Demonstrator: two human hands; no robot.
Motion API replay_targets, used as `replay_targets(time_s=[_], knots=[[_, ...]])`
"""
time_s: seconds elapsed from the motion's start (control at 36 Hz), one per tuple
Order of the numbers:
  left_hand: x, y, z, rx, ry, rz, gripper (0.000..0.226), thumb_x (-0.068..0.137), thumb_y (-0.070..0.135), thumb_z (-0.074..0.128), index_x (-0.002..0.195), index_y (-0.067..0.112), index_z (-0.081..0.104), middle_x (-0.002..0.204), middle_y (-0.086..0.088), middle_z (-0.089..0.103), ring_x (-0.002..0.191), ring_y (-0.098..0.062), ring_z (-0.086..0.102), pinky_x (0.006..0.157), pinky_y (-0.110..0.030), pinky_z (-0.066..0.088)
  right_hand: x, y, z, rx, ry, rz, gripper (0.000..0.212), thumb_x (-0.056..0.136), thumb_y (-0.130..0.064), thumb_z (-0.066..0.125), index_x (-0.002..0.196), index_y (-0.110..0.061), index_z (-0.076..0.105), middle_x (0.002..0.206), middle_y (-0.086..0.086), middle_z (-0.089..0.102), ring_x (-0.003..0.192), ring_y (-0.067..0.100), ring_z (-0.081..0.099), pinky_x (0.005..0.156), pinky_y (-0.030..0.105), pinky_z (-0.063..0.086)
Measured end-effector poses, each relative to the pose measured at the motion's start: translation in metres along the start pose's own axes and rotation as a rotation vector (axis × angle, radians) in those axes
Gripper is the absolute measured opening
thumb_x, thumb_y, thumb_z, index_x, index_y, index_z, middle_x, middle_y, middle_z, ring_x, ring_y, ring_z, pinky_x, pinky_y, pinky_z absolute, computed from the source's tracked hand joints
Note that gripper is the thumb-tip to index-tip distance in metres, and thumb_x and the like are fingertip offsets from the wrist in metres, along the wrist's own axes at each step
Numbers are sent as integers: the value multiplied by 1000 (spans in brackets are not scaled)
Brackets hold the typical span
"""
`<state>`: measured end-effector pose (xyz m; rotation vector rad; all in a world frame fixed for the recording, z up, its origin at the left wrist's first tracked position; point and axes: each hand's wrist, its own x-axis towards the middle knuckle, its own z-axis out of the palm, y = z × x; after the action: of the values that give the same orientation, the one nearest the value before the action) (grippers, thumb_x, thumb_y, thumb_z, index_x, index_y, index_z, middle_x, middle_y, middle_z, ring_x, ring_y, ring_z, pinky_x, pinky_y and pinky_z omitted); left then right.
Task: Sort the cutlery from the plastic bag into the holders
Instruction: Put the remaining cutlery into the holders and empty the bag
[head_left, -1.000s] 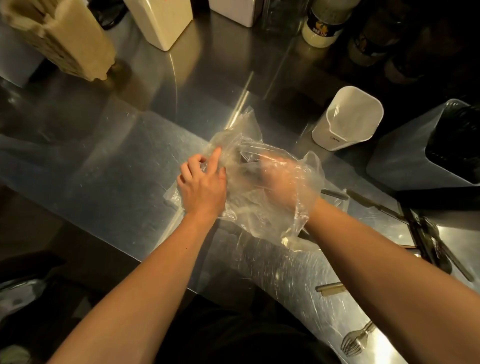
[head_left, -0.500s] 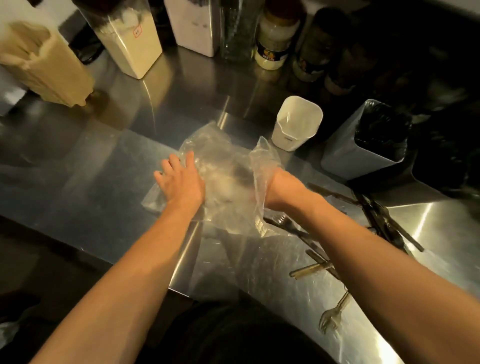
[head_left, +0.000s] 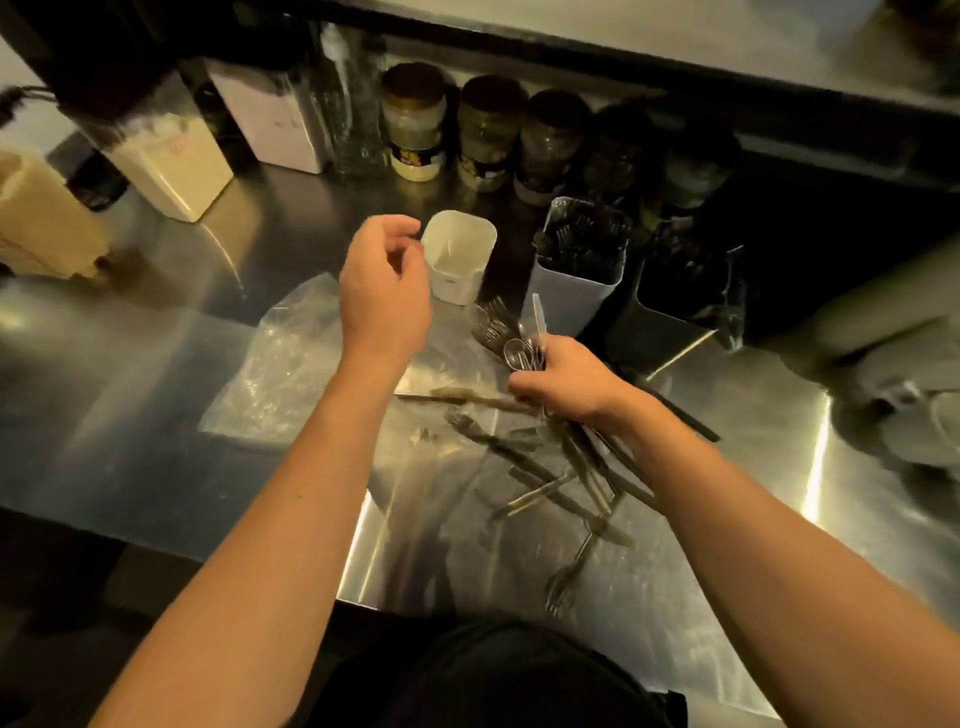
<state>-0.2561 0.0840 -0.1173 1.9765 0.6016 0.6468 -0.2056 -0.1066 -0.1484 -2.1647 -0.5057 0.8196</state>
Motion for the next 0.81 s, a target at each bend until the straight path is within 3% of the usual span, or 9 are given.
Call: replay_targets(time_s=[0.11, 0.19, 0.25, 0.33, 0.44, 0.53, 0.64, 0.72, 0.81], knots=[[-8, 27, 30, -109, -107, -103, 14, 98, 21, 52, 106, 27, 60, 104, 4, 66, 94, -15, 64, 85, -29, 51, -23, 22, -27, 283, -6, 23, 19, 80, -8, 67, 68, -18, 56, 60, -2, 58, 58, 15, 53, 60, 33, 43], [-17, 42, 57, -275, -236, -319, 12, 102, 23, 49, 109, 19, 58, 103, 0, 64, 80, -14, 62, 72, -30, 50, -38, 30, -48, 477, -41, -5, 23, 86, -9, 66, 66, -19, 58, 66, 5, 61, 62, 21, 56, 62, 35, 43], [-26, 52, 74, -394, -321, -479, 21, 105, 26, 45, 116, 12, 56, 101, -3, 63, 73, -13, 60, 63, -25, 48, -47, 32, -59, 601, -108, -41, 24, 88, -8, 62, 66, -16, 57, 65, 6, 59, 59, 21, 55, 59, 32, 42], [-43, 57, 92, -532, -507, -599, 40, 107, 40, 38, 117, 8, 61, 88, 0, 66, 69, -11, 63, 68, -30, 50, -54, 35, -71, 717, -180, -83, 20, 86, -9, 58, 66, -13, 56, 63, 3, 55, 55, 18, 51, 57, 32, 39], [-63, 67, 105, -829, -750, -672, 57, 105, 52, 29, 125, 8, 60, 112, -13, 69, 78, -23, 64, 56, -32, 52, -56, 39, -78, 818, -218, -89, 9, 80, -13, 59, 79, -5, 54, 65, 4, 53, 53, 16, 51, 56, 31, 38], [-67, 77, 117, -829, -616, -672, 46, 107, 45, 30, 113, 17, 67, 107, -6, 74, 91, -26, 64, 66, -36, 47, -54, 43, -78, 909, -259, -79, 21, 83, -14, 59, 101, -5, 55, 68, 2, 55, 54, 14, 52, 54, 27, 42], [-64, 79, 126, -772, -330, -604, 42, 108, 35, 37, 98, 15, 72, 103, -4, 76, 95, -28, 68, 83, -41, 52, -51, 44, -77, 875, -293, -108, 14, 82, -13, 59, 81, 0, 56, 66, 2, 55, 54, 14, 51, 56, 28, 41], [-53, 81, 120, -787, -97, -553, 34, 108, 28, 37, 106, 9, 66, 99, -2, 77, 91, -18, 72, 67, -29, 54, -50, 44, -74, 879, -267, -69, 44, 85, -11, 59, 118, 18, 53, 67, 2, 56, 56, 15, 52, 57, 27, 42], [-38, 81, 111, -744, 140, -491, 27, 107, 20, 36, 97, 8, 58, 71, 0, 58, 57, -11, 56, 52, -23, 46, -50, 48, -72, 933, -257, -50, 32, 94, -3, 52, 126, -1, 58, 68, 1, 56, 57, 13, 52, 54, 24, 44]])
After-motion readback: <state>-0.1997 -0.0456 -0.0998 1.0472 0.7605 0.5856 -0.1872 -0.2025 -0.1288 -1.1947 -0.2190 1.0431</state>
